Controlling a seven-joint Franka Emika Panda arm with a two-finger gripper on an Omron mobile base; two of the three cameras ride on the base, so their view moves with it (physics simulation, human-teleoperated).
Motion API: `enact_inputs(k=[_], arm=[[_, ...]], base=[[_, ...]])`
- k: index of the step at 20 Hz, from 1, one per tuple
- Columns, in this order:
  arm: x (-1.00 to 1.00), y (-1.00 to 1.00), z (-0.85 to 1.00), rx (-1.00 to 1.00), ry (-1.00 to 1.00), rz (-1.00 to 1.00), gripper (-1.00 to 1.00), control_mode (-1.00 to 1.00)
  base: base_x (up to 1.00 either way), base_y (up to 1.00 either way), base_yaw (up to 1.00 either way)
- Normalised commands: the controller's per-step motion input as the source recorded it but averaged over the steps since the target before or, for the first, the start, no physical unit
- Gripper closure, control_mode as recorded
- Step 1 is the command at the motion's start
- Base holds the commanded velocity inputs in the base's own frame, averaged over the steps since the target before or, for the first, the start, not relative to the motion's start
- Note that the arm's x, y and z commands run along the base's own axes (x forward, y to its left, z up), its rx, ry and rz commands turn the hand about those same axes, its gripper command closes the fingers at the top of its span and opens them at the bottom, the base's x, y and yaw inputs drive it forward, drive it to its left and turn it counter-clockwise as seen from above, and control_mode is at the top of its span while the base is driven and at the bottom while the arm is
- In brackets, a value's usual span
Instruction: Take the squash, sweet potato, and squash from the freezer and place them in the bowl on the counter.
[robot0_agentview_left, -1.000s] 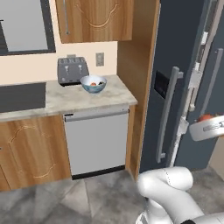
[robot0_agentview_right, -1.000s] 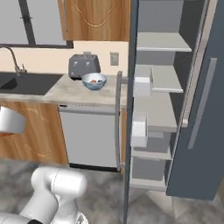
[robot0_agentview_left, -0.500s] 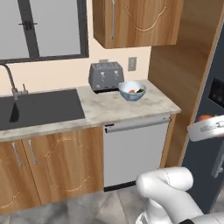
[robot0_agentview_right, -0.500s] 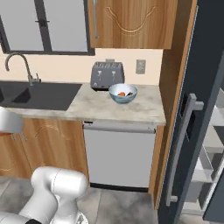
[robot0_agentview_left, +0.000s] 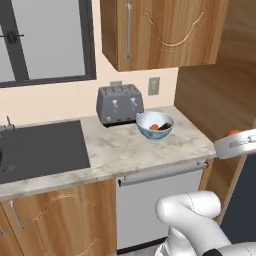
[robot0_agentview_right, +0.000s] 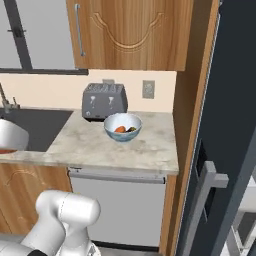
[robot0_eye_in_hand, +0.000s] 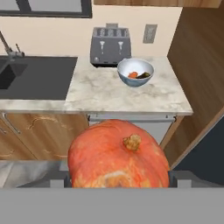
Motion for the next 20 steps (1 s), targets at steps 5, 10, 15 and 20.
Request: enact_inputs(k=[5, 10, 15, 20], arm=[[0.0, 0.0, 0.0, 0.0, 0.0, 0.0, 1.0, 1.0], [0.0, 0.0, 0.0, 0.0, 0.0, 0.0, 1.0, 1.0], [0.0, 0.0, 0.0, 0.0, 0.0, 0.0, 1.0, 1.0], [0.0, 0.0, 0.0, 0.0, 0.0, 0.0, 1.0, 1.0]], base=[[0.64, -0.41, -0.02], [0.65, -0.45, 0.0], [0.55, -0.54, 0.0], [0.64, -0.26, 0.06]])
